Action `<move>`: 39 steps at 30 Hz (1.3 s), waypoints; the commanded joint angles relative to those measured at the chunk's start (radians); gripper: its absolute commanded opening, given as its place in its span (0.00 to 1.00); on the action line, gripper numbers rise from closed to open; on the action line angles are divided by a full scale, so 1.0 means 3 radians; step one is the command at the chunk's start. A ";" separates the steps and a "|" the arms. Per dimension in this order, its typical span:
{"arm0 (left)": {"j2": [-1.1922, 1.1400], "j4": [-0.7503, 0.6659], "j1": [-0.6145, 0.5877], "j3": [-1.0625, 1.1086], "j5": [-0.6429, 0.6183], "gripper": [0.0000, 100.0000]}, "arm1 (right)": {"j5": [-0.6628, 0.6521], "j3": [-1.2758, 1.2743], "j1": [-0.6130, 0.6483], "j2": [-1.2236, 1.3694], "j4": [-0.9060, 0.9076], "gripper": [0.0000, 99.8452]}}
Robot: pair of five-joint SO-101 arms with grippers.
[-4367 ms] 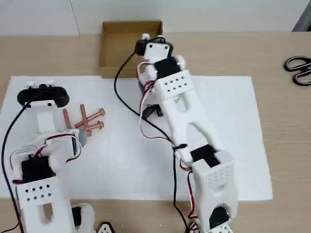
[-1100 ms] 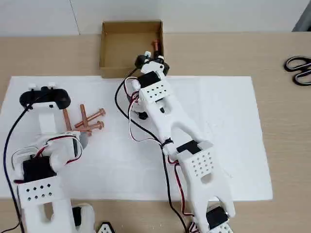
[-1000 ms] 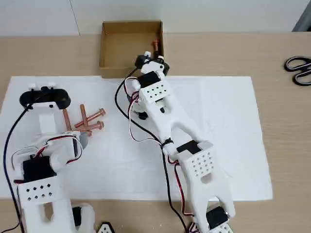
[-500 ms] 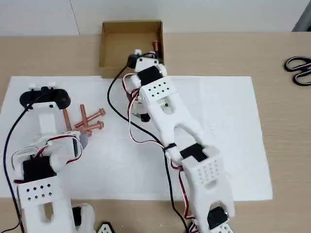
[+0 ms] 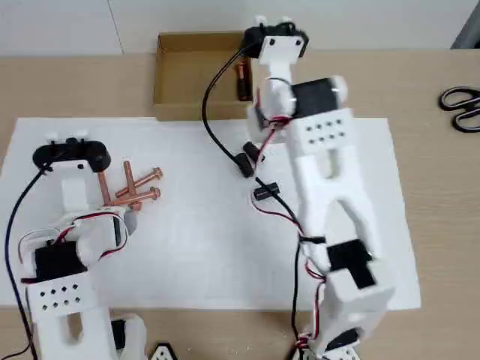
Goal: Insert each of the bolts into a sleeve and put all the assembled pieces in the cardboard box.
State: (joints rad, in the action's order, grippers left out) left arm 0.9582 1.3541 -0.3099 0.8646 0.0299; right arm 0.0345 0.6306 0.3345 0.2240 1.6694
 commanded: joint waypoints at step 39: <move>0.0031 0.0169 -0.0010 -0.0258 0.0010 0.24 | -0.0721 -0.3928 -0.0279 -0.1281 -0.1665 0.11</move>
State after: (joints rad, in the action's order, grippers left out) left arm 0.9582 1.4001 -0.3099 0.8263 0.0299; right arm -0.1726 -0.5524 0.2532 -0.1135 1.1722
